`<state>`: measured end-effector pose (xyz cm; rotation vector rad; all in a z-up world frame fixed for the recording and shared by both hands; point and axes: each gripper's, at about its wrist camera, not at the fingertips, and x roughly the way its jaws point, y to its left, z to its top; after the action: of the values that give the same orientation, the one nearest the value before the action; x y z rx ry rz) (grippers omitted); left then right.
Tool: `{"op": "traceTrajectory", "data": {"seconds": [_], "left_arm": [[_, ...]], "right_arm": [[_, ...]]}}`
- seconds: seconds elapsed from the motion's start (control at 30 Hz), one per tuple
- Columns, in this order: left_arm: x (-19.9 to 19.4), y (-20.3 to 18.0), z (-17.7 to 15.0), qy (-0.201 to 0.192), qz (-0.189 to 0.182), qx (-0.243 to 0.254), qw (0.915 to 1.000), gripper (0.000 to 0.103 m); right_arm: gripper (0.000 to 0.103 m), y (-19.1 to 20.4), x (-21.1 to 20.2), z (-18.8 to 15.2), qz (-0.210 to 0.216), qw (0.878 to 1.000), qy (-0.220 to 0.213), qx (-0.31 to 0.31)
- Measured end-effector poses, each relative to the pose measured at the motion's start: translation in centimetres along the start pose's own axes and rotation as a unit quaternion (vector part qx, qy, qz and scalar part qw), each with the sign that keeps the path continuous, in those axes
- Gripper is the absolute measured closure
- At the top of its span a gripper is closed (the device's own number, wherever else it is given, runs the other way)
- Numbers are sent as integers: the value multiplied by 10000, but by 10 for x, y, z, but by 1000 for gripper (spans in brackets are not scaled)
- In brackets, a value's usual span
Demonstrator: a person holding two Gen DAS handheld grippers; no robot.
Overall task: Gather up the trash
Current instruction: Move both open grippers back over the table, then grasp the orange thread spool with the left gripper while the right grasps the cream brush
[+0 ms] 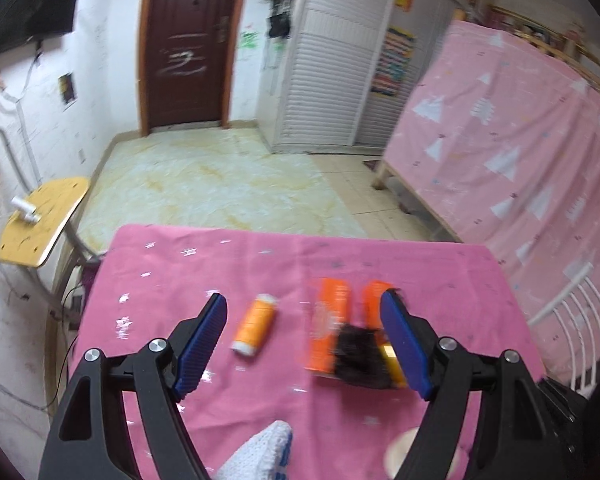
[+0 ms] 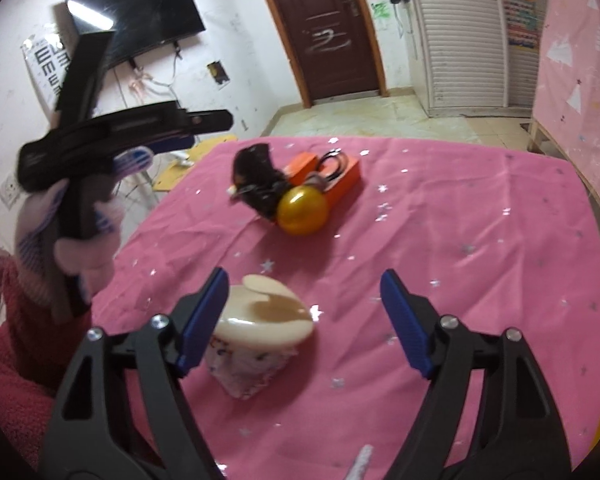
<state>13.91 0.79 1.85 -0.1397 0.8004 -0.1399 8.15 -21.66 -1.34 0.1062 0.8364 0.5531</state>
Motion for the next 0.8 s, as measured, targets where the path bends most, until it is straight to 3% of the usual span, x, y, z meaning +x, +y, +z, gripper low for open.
{"op": "traceTrajectory", "data": {"seconds": [0.13, 0.27, 0.33, 0.5, 0.57, 0.73, 0.8], "left_arm": [[16, 26, -1, 214, 218, -148, 9994, 32], [31, 31, -5, 437, 353, 80, 9984, 32], [40, 31, -8, 551, 437, 226, 9973, 32], [61, 19, -13, 751, 659, 504, 9937, 33], [71, 18, -12, 842, 724, 570, 9922, 37], [91, 12, -13, 1084, 793, 749, 9881, 60], [94, 11, -12, 1060, 807, 768, 9881, 66]], "right_arm": [[28, 11, 12, 2, 9, 9999, 138, -101], [28, 18, 20, 4, -63, 9995, 239, -188], [39, 21, 21, 4, -96, 9994, 249, -227], [48, 22, 25, 1, -120, 9990, 348, -263], [52, 22, 27, 0, -113, 9989, 370, -259], [71, 21, 30, -2, -32, 9988, 399, -272], [73, 23, 30, -2, -69, 9987, 379, -339]]}}
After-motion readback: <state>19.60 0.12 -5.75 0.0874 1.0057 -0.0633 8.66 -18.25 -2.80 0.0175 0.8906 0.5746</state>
